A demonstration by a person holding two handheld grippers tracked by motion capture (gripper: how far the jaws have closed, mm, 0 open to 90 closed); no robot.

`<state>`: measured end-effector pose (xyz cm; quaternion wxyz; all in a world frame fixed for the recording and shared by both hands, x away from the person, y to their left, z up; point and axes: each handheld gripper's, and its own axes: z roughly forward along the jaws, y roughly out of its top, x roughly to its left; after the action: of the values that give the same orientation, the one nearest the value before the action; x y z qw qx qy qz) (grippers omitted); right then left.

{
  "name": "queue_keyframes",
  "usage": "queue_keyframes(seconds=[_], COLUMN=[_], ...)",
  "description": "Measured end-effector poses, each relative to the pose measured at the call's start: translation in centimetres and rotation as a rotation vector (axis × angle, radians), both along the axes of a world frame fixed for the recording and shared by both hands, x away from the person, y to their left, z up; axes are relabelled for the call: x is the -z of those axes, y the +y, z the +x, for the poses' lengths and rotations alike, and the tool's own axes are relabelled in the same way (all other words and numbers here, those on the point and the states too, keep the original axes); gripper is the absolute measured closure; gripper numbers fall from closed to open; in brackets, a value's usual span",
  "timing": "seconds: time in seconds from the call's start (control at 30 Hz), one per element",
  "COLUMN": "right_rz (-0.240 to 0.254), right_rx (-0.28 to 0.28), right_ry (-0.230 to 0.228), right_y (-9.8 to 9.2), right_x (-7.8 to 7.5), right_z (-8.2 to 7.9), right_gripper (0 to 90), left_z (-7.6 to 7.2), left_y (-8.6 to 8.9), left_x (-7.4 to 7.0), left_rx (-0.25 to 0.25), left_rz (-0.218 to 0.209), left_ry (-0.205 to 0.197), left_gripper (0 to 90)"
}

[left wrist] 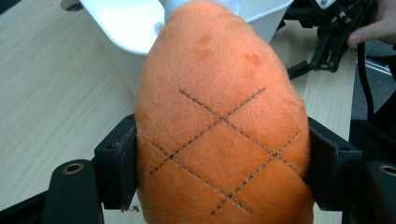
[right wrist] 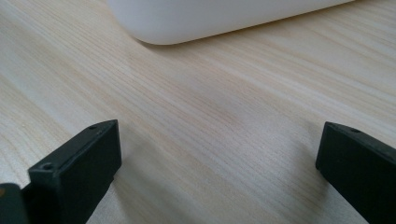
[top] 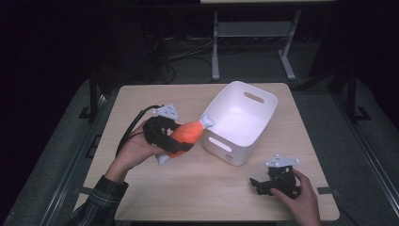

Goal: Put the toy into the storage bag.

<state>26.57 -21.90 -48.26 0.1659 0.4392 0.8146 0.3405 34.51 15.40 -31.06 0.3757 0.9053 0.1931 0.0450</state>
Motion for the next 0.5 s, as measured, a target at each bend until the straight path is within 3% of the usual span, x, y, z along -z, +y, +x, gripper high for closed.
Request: queue_keyframes(seconds=[0.5], right_rz=[-0.001], right_rx=[0.001], right_ry=[-0.001], right_y=[0.0], right_x=[0.0], right_z=[0.0], right_gripper=[0.0], left_z=[1.9], left_y=[-1.8], left_x=[-2.3], left_rx=[-0.003], left_rz=[-0.001], left_ry=[-0.028], left_gripper=[24.3])
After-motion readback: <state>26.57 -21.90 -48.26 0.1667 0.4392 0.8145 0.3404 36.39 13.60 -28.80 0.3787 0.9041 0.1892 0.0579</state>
